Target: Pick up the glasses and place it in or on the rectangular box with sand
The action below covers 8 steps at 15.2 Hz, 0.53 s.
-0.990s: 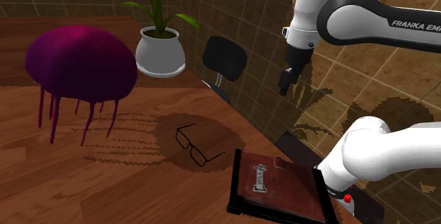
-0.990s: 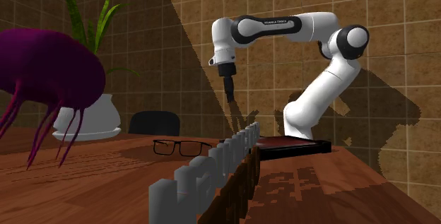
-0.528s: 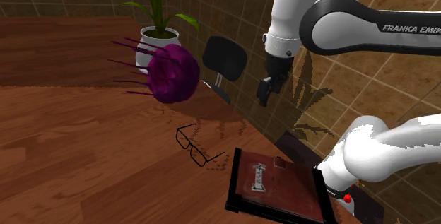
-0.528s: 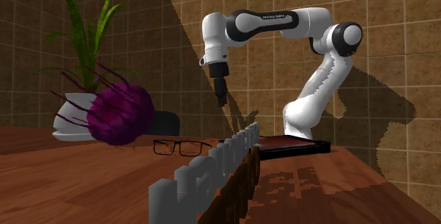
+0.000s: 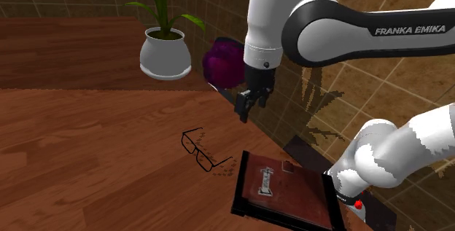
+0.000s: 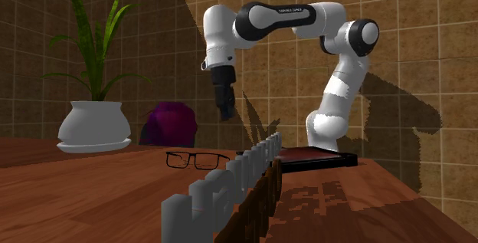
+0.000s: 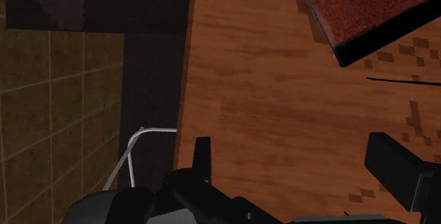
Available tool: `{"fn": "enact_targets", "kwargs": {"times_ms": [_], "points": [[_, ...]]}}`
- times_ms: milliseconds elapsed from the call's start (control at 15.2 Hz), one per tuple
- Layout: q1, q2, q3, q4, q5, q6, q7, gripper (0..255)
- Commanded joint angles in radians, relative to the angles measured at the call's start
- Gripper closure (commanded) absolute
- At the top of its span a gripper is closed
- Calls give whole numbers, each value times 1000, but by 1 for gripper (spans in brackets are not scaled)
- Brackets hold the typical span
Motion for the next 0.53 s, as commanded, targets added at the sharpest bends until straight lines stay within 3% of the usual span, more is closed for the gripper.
{"fn": "enact_targets", "kwargs": {"times_ms": [0,462], "points": [[3,61,41,47,5,20,56,0],[13,297,171,235,-43,76,251,0]]}}
